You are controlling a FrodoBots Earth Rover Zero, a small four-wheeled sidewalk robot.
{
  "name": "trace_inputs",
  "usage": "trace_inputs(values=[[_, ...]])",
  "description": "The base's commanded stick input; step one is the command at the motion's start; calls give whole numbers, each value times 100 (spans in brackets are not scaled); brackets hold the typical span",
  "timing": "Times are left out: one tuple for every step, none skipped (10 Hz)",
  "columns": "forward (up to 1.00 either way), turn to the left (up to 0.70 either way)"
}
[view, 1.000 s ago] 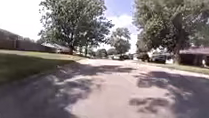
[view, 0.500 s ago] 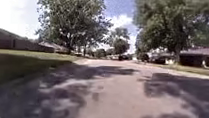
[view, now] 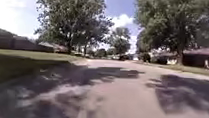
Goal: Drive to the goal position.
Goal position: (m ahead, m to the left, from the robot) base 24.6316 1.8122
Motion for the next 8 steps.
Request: trace_inputs(values=[[100, 28], [100, 4], [100, 3], [100, 3], [100, 3], [100, 3], [100, 3], [100, 3]])
